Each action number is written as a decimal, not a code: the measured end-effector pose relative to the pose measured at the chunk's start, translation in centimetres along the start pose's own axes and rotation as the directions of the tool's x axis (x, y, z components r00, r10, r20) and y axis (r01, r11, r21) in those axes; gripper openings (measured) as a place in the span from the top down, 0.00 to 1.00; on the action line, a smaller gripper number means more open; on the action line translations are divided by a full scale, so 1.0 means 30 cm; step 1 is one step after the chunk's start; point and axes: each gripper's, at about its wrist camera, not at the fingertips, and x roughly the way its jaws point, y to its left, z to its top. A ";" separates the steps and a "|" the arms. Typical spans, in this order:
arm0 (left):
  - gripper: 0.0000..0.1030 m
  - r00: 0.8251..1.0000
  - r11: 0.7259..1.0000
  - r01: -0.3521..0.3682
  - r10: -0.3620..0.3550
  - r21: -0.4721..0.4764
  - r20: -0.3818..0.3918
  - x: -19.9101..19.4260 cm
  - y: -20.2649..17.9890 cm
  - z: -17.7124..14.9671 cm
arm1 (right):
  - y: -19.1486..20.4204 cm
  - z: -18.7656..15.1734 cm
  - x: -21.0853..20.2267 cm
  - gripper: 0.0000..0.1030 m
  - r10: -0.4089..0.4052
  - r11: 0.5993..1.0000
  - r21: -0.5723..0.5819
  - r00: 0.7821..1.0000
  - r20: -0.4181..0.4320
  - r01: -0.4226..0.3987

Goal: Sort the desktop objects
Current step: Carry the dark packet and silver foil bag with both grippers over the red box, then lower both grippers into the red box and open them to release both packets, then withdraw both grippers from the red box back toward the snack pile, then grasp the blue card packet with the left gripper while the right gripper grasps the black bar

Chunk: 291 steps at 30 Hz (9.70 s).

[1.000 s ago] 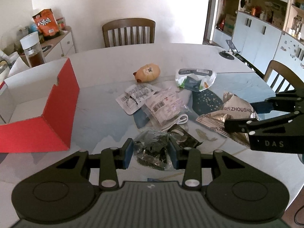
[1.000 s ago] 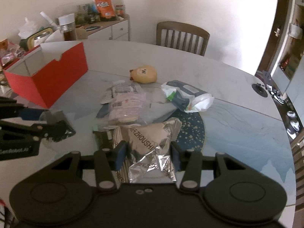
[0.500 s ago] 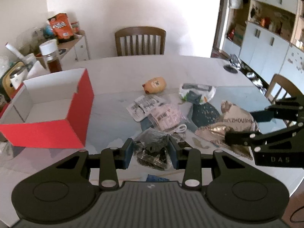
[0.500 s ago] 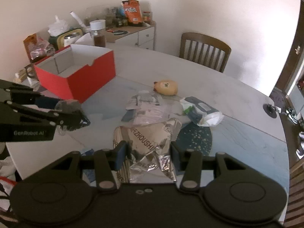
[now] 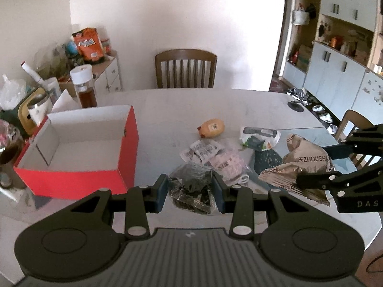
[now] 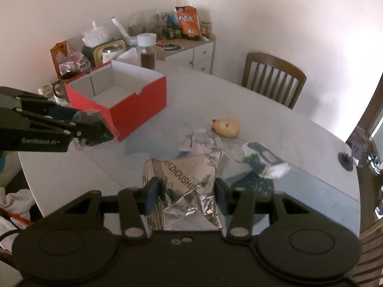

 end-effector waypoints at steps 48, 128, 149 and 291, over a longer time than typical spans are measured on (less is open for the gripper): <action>0.62 0.994 0.995 -0.012 0.023 0.097 -0.109 0.274 0.864 0.245 | 0.495 0.638 0.566 0.53 0.034 0.992 -0.119 0.999 -0.029 -0.038; 0.61 0.876 0.931 0.099 0.086 0.351 -0.475 0.872 0.994 0.140 | 0.657 0.600 1.164 0.47 0.015 0.969 -0.226 0.938 -0.346 -0.099; 0.46 0.928 0.939 0.064 0.069 0.339 -0.366 0.738 1.018 0.200 | 0.622 0.638 0.997 0.30 0.058 0.974 -0.197 0.962 -0.265 -0.113; 0.00 0.937 0.951 0.230 -0.160 0.206 -0.310 0.504 -0.144 -0.333 | -0.025 -0.133 0.581 0.31 0.000 0.999 0.037 0.969 -0.246 0.010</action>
